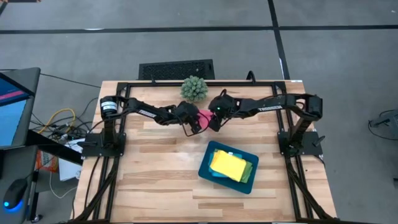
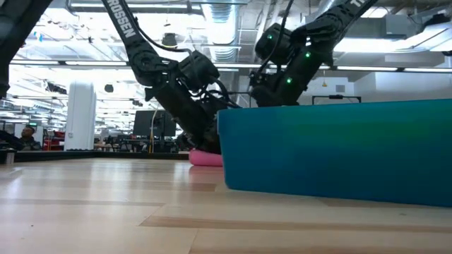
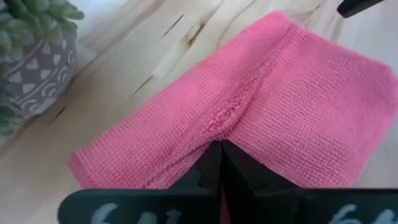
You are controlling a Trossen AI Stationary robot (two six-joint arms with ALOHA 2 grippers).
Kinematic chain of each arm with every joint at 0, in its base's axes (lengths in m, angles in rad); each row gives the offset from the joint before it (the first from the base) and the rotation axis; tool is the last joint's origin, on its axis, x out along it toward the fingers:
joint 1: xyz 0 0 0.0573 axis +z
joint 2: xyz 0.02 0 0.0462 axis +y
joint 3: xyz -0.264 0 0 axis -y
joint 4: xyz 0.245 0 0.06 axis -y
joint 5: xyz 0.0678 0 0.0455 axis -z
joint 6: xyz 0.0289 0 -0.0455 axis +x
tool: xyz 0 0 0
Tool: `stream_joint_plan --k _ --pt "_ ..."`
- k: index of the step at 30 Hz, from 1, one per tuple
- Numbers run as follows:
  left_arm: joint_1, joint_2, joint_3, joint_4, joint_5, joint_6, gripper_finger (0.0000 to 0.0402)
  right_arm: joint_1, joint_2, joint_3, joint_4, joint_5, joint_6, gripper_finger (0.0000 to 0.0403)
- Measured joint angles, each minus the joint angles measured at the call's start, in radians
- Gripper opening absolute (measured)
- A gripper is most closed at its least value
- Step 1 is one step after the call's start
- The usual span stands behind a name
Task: Fold microfiber towels
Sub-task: Fold the pink microfiber towel
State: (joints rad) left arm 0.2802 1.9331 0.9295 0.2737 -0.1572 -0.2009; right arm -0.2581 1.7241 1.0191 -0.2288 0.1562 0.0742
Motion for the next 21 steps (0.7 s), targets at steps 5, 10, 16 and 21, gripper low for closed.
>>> stream_joint_plan --k 5,10,16,21 --pt "0.001 0.001 0.000 0.021 0.004 0.027 0.0000 0.002 0.055 0.000 0.029 -0.001 0.005 0.0182" --pt "0.001 -0.008 0.002 0.037 0.021 0.039 0.0000 -0.013 0.134 -0.025 0.024 0.005 0.029 0.0182" --pt "0.002 -0.078 0.006 0.022 0.020 0.040 0.0000 -0.044 0.151 -0.039 0.025 -0.009 0.042 0.0182" --pt "0.002 -0.110 0.007 0.033 0.032 0.081 0.0000 -0.045 0.117 -0.045 0.012 0.003 0.025 0.0182"
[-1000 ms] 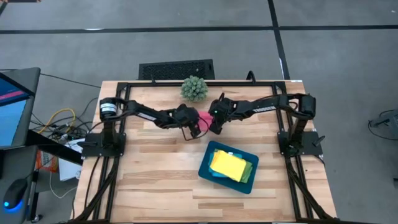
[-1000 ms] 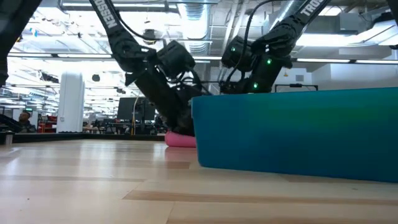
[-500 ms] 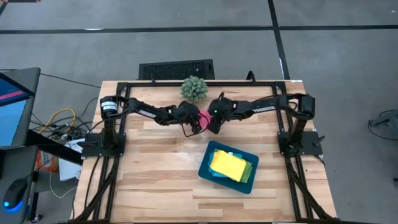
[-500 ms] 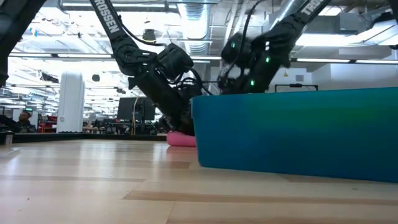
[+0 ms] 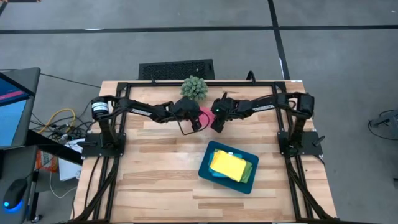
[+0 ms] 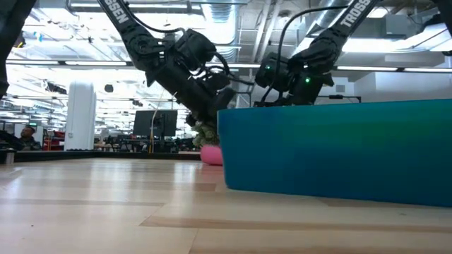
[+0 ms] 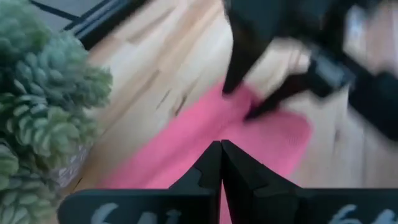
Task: Fold microfiber towels
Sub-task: Fold the pink microfiber towel
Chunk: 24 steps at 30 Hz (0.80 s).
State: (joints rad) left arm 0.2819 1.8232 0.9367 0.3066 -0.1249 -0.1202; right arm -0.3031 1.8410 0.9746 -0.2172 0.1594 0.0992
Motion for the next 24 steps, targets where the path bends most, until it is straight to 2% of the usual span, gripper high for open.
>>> stream_joint_plan --k 7,13,18,24 --pt "0.017 0.032 -0.002 -0.022 -0.011 0.085 0.0001 0.000 -0.118 -0.001 -0.021 0.002 -0.003 0.0182" --pt "0.071 0.058 0.001 0.011 -0.011 0.127 0.0022 -0.001 -0.162 0.000 -0.068 -0.001 -0.003 0.0182" --pt "0.112 0.119 -0.002 -0.001 0.057 0.120 0.0040 0.004 -0.162 0.000 -0.075 -0.002 -0.003 0.0182" --pt "0.113 0.155 0.000 0.048 -0.022 0.111 0.0046 0.008 -0.151 0.000 -0.083 -0.002 -0.003 0.0182"
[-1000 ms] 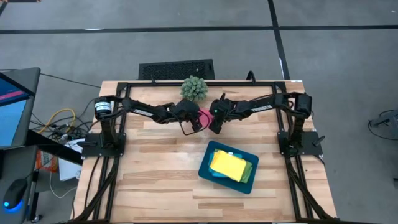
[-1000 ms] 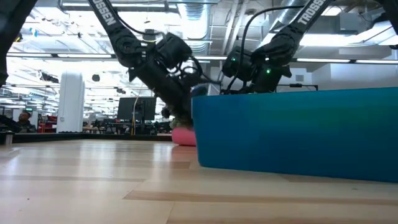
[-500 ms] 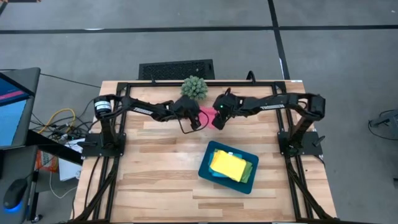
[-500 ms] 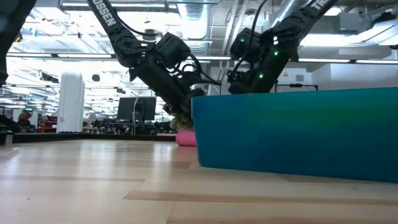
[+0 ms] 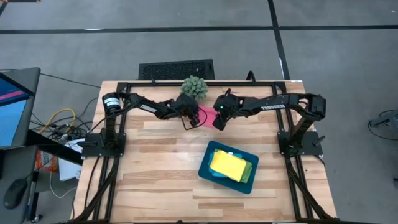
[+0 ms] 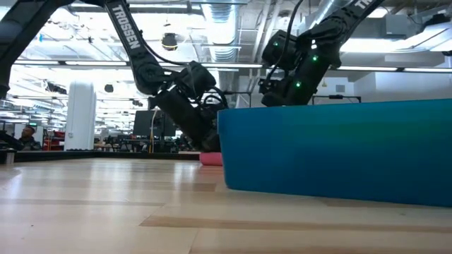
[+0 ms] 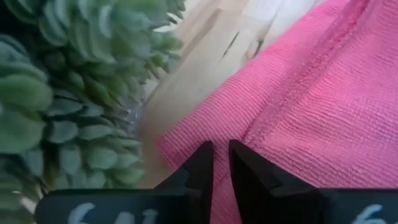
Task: Fold microfiber towels
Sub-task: Fold the pink microfiber towel
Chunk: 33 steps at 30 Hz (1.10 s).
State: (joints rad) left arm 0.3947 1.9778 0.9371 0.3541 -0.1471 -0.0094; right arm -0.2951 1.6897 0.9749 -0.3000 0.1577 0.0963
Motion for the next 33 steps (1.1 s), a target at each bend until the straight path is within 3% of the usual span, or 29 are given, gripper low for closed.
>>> stream_joint_plan --k 12,19,22,28,33 --pt "-0.032 -0.009 -0.002 0.079 0.008 -0.021 0.0046 -0.027 0.055 0.000 0.026 -0.006 0.039 0.0182" --pt "-0.035 -0.009 -0.002 0.121 0.008 -0.021 0.0046 -0.054 0.125 0.001 0.083 -0.117 0.046 0.0176" --pt "-0.035 -0.009 -0.002 0.129 0.003 -0.018 0.0046 -0.050 0.130 0.000 0.075 -0.107 0.053 0.0143" --pt "-0.026 -0.009 0.018 0.125 -0.008 0.035 0.0046 -0.037 0.121 0.002 0.078 -0.104 0.026 0.0018" --pt "-0.001 -0.010 0.062 0.049 -0.010 0.058 0.0046 -0.038 0.106 0.002 0.068 -0.090 0.042 0.0030"
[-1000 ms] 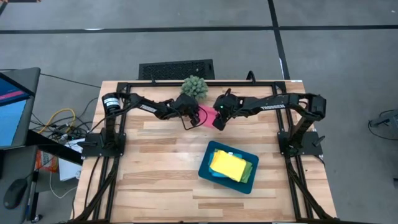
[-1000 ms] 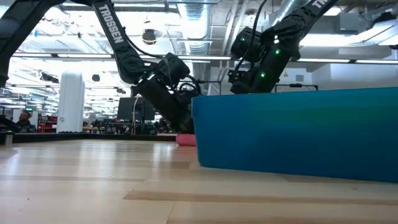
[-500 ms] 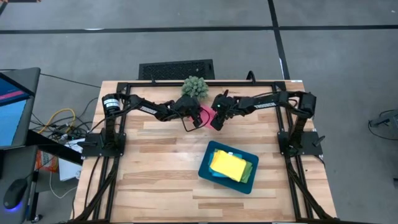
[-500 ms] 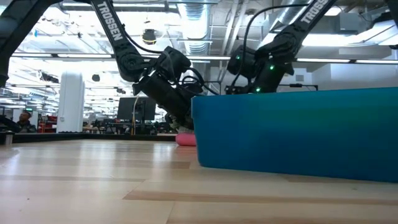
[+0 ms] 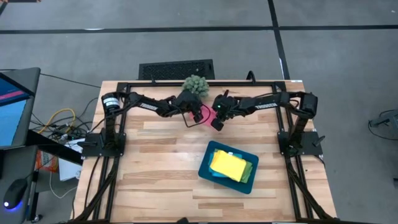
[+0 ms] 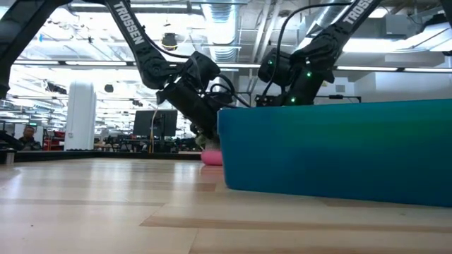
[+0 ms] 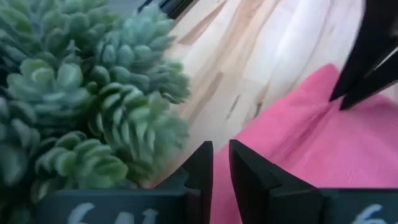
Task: Fold microfiber towels
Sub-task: Fold the pink microfiber towel
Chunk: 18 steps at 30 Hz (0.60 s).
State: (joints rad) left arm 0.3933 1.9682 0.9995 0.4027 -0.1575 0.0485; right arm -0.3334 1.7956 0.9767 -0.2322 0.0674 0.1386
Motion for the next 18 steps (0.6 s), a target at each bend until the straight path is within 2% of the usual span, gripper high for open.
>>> stream_joint_plan --k 8,15,18 --pt "0.017 0.000 0.015 -0.065 0.045 -0.004 0.0046 0.005 -0.051 -0.001 -0.029 0.048 -0.005 0.0008" --pt "0.019 0.046 0.017 -0.094 0.049 -0.012 0.0045 0.003 -0.070 -0.001 -0.062 0.066 -0.014 0.0021" --pt "0.019 0.072 0.018 -0.087 0.067 -0.037 0.0045 0.003 -0.066 -0.001 -0.077 0.068 -0.028 0.0014"
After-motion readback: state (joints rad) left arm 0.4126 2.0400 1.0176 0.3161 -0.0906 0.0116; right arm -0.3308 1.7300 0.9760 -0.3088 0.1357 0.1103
